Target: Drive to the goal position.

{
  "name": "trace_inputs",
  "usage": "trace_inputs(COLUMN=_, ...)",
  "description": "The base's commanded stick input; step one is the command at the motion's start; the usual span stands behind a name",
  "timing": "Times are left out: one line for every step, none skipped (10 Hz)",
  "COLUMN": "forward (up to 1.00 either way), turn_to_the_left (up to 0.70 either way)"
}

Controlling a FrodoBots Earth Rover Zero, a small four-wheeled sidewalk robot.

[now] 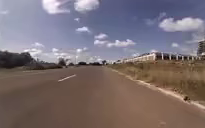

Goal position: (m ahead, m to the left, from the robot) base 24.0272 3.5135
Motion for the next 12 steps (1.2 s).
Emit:
trace_inputs(forward=1.0, turn_to_the_left=-0.33)
trace_inputs(forward=1.0, turn_to_the_left=-0.27)
trace_inputs(forward=1.0, turn_to_the_left=-0.22)
trace_inputs(forward=1.0, turn_to_the_left=-0.17)
trace_inputs(forward=1.0, turn_to_the_left=-0.12)
trace_inputs(forward=1.0, turn_to_the_left=-0.07)
trace_inputs(forward=1.0, turn_to_the_left=-0.02)
trace_inputs(forward=1.0, turn_to_the_left=0.03)
trace_inputs(forward=1.0, turn_to_the_left=0.03)
trace_inputs(forward=1.0, turn_to_the_left=0.03)
trace_inputs(forward=1.0, turn_to_the_left=0.03)
trace_inputs(forward=1.0, turn_to_the_left=0.03)
